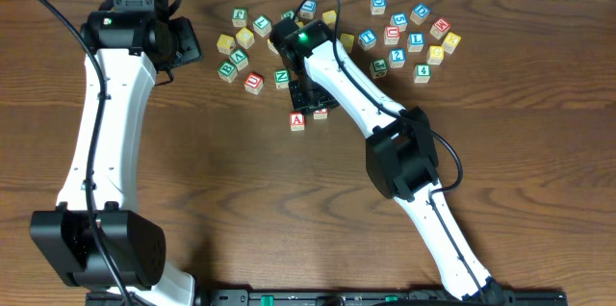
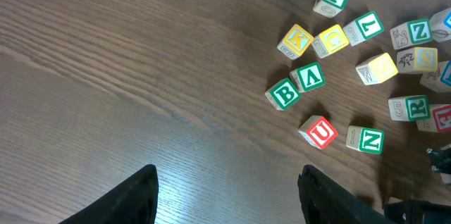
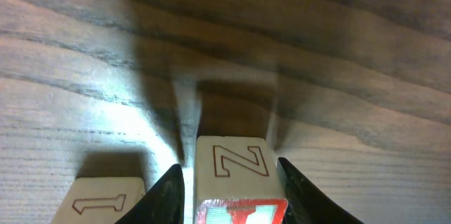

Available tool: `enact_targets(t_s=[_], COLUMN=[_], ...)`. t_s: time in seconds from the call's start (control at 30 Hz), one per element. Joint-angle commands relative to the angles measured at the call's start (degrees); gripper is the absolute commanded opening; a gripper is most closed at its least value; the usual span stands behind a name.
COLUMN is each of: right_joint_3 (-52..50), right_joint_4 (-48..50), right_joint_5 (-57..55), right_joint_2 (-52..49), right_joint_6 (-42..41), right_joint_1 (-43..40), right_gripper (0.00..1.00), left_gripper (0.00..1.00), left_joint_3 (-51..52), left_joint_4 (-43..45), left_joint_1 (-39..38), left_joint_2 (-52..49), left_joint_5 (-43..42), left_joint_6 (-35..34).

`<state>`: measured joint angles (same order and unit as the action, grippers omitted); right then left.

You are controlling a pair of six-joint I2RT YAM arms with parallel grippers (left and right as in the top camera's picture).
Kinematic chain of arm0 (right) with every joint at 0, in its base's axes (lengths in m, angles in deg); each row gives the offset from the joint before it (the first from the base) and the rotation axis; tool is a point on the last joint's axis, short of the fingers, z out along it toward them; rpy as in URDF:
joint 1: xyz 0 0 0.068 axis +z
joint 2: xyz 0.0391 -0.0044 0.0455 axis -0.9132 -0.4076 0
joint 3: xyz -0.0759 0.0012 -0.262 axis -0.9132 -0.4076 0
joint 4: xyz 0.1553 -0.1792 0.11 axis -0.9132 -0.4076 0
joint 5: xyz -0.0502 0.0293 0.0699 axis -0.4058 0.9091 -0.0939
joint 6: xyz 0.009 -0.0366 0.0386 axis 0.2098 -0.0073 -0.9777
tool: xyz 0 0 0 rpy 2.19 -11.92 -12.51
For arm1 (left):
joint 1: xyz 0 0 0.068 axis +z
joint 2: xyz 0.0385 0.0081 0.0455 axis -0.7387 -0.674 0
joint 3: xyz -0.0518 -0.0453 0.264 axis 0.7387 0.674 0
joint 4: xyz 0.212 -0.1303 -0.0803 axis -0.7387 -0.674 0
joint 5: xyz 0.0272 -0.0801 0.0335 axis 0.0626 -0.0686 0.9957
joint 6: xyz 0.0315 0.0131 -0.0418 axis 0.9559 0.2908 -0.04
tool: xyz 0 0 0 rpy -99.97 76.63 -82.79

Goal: Spell out AI2
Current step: 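Lower the I block beside the A block and open the right gripper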

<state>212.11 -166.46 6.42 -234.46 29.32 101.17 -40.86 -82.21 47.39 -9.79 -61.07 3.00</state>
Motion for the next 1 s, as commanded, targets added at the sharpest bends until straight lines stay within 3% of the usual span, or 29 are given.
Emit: enact_targets(t_s=[0.0,0.53,0.7,0.97], right_joint_3=[0.1,0.2,0.2,0.2], right_joint_4=[-0.6,0.0,0.5,0.9], right_joint_5=[0.6,4.0,6.3,15.2], right_joint_2=[2.8,7.2,7.2,7.2], right_joint_6=[1.2,4.9,5.3,15.3], right_joint_1=[-0.3,-2.4,-2.8,0.3], right_gripper=[0.38,0.36,0.27,0.25], left_gripper=[0.63,0.63,0.63,0.63], left_joint_3=[0.5,0.5,0.5,0.5], left_joint_4=[0.0,0.3,0.3,1.2], left_joint_1=[-0.2,-0.2,-0.2,2.3], left_joint_2=[1.4,1.4,1.4,1.4], left_joint_5=[0.7,0.7,0.7,4.8], left_joint_6=[-0.1,-0.1,-0.1,-3.3])
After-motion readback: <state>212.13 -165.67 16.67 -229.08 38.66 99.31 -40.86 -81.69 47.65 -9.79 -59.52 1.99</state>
